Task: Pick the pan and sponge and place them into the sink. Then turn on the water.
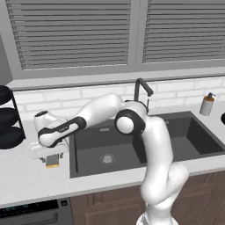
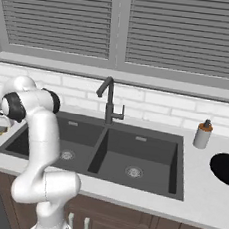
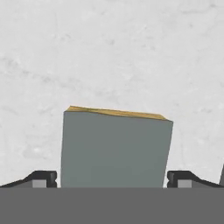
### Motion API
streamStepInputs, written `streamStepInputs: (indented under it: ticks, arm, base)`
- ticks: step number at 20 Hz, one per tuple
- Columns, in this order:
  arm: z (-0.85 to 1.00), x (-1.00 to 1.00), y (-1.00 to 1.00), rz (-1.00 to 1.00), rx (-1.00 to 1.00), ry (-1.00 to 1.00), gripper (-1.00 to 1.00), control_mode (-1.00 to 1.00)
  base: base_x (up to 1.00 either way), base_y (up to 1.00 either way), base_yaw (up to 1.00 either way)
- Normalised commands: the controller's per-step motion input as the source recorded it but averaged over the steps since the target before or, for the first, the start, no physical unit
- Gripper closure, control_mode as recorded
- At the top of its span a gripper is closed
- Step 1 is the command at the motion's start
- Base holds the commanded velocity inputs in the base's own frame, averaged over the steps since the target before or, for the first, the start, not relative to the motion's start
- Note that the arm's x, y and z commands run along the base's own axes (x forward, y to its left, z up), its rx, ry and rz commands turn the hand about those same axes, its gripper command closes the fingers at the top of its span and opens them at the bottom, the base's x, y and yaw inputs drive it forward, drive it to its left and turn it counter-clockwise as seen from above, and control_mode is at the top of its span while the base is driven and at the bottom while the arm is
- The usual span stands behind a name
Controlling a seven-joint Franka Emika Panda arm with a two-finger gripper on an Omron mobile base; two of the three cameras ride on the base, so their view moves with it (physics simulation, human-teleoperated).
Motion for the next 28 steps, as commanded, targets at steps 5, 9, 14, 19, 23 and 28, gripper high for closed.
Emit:
streamStepInputs:
  ticks: [5, 9, 14, 19, 23, 28]
  arm:
    - [-0.33, 0.01, 0.0, 0.0, 0.0, 0.0, -1.0, -1.0]
    - [-0.2, 0.01, 0.0, 0.0, 0.0, 0.0, 1.0, -1.0]
    - [-0.09, 0.0, -0.01, 0.0, 0.0, 0.0, 1.0, -1.0]
    - [0.24, -0.41, -0.65, 0.02, 0.0, -0.02, 1.0, -1.0]
    - [0.85, -0.57, -0.94, 0.0, 0.0, 0.0, 1.0, -1.0]
    - [0.98, -0.63, -0.9, 0.0, 0.0, 0.01, 1.0, -1.0]
  base:
    - [0.0, 0.0, 0.0]
    - [0.0, 0.0, 0.0]
    - [0.0, 0.0, 0.0]
    - [0.0, 0.0, 0.0]
    - [0.0, 0.0, 0.0]
    - [0.0, 0.0, 0.0]
